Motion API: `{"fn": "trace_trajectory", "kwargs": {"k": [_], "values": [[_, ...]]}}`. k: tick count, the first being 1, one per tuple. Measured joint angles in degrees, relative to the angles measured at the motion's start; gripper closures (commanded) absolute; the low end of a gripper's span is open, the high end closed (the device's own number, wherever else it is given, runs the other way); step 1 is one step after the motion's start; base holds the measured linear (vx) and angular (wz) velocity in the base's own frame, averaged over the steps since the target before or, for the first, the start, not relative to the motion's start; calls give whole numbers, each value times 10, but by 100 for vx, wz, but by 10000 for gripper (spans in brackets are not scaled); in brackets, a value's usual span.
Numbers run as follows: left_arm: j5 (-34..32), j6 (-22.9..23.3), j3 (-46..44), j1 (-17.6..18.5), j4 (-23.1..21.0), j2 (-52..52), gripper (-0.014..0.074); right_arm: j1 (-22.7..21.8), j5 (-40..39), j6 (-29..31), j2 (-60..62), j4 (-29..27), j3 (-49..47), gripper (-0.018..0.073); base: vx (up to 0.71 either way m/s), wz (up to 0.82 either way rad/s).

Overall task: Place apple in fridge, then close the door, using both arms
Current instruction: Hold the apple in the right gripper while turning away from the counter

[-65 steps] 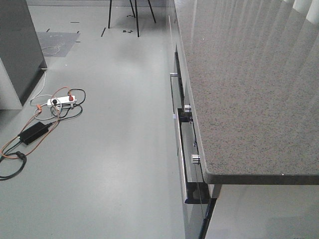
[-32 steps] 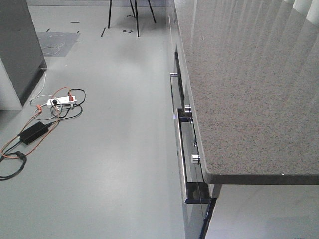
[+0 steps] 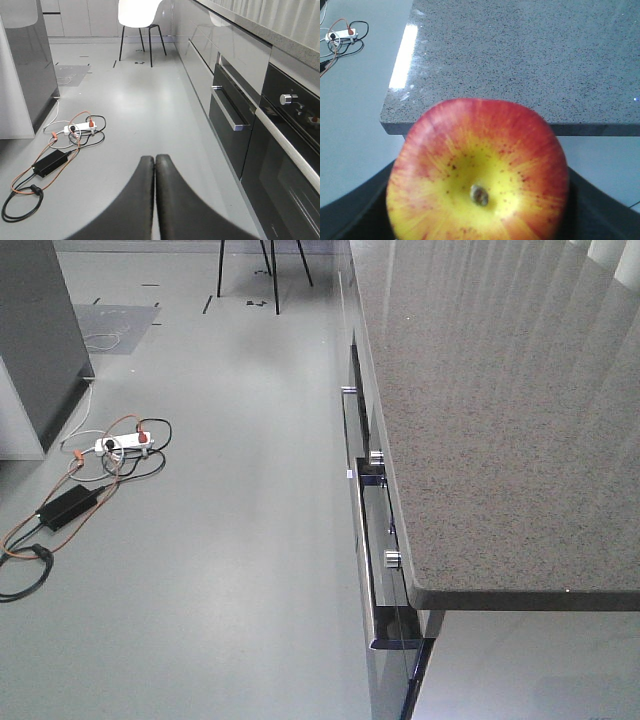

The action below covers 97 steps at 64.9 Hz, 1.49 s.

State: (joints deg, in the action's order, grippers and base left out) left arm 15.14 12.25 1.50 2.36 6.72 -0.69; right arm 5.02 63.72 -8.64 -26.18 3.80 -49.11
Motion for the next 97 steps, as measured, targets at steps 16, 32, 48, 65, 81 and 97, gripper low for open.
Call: {"fn": "trace_trajectory", "kwargs": {"k": [16, 32, 48, 65, 81, 97], "values": [[0, 0, 0, 0, 0, 0, 602, 0, 0, 0, 0, -1, 0, 424, 0, 0], [0, 0, 0, 0, 0, 0, 602, 0, 0, 0, 0, -1, 0, 424, 0, 0], [0, 0, 0, 0, 0, 0, 602, 0, 0, 0, 0, -1, 0, 424, 0, 0], [0, 0, 0, 0, 0, 0, 602, 0, 1, 0, 0, -1, 0, 424, 0, 3], [0, 0, 0, 0, 0, 0, 602, 0, 3, 0, 0, -1, 0, 424, 1, 15], [0, 0, 0, 0, 0, 0, 602, 0, 3, 0, 0, -1, 0, 424, 1, 44]]}}
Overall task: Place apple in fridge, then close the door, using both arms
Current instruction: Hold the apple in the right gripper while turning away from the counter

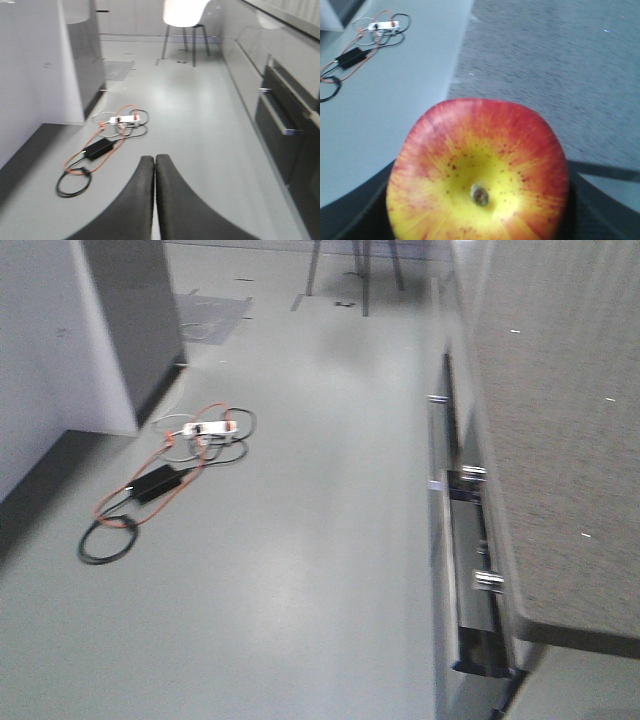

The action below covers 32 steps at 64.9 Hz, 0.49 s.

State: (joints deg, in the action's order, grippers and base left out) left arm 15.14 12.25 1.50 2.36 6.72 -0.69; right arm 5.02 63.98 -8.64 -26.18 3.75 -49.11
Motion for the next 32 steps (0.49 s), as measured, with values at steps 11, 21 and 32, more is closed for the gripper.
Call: {"fn": "trace_trajectory", "kwargs": {"k": [11, 21, 32], "values": [[0, 0, 0, 0, 0, 0, 602, 0, 0, 0, 0, 0, 0, 424, 1, 60], [0, 0, 0, 0, 0, 0, 602, 0, 0, 0, 0, 0, 0, 424, 0, 56], [0, 0, 0, 0, 0, 0, 602, 0, 0, 0, 0, -1, 0, 424, -1, 46]]}}
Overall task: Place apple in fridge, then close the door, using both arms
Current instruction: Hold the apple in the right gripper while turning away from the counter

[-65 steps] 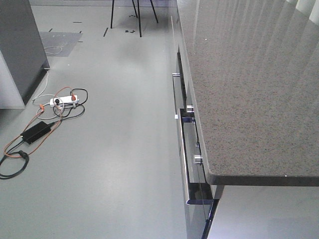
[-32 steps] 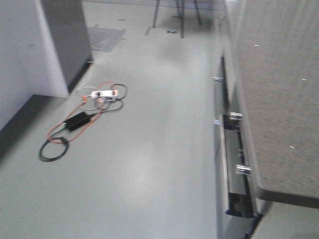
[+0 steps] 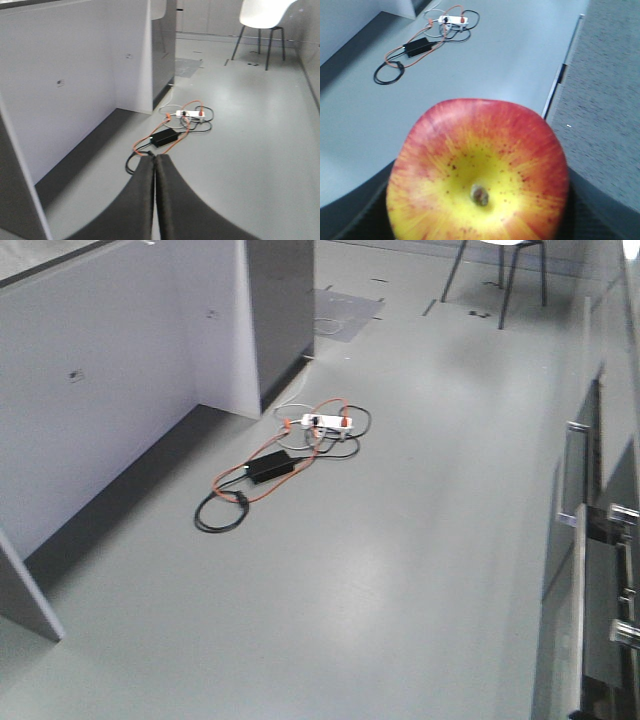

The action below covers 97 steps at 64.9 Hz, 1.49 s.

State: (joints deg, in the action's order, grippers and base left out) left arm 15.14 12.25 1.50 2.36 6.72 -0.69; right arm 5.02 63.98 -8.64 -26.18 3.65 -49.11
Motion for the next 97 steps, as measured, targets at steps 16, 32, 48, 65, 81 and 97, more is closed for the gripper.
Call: {"fn": "trace_trajectory", "kwargs": {"k": [16, 32, 48, 65, 81, 97], "values": [[0, 0, 0, 0, 0, 0, 602, 0, 0, 0, 0, 1, 0, 424, 0, 40], [0, 0, 0, 0, 0, 0, 602, 0, 0, 0, 0, 1, 0, 424, -1, 57], [0, 0, 0, 0, 0, 0, 602, 0, 0, 0, 0, 0, 0, 424, -1, 60], [0, 0, 0, 0, 0, 0, 602, 0, 0, 0, 0, 0, 0, 424, -1, 37], [0, 0, 0, 0, 0, 0, 602, 0, 0, 0, 0, 1, 0, 424, 0, 37], [0, 0, 0, 0, 0, 0, 602, 0, 0, 0, 0, 1, 0, 424, 0, 47]]}}
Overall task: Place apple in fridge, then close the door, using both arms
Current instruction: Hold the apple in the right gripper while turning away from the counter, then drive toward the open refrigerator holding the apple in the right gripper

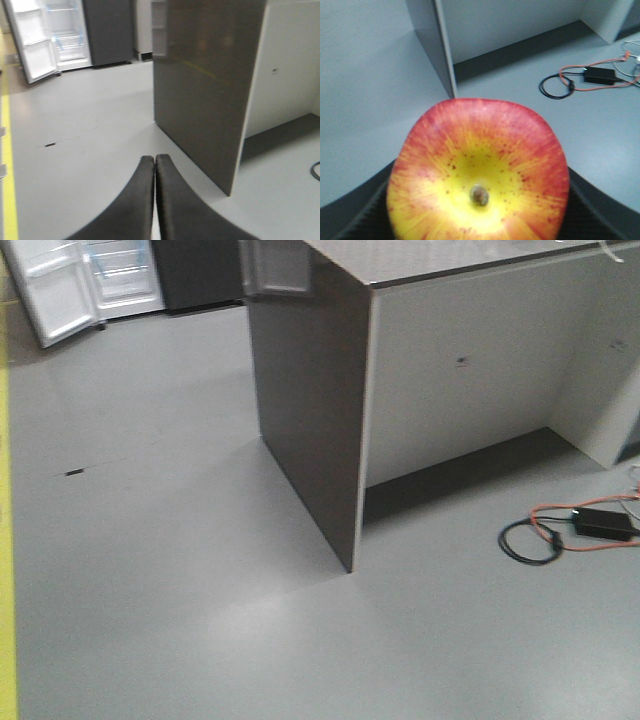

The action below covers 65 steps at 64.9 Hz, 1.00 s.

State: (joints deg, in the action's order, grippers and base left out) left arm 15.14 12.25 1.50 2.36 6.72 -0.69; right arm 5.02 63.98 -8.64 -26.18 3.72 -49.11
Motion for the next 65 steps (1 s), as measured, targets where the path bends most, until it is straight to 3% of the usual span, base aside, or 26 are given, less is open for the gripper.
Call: {"fn": "trace_trajectory", "kwargs": {"k": [65], "values": [[0, 0, 0, 0, 0, 0, 602, 0, 0, 0, 0, 0, 0, 424, 3, 29]]}}
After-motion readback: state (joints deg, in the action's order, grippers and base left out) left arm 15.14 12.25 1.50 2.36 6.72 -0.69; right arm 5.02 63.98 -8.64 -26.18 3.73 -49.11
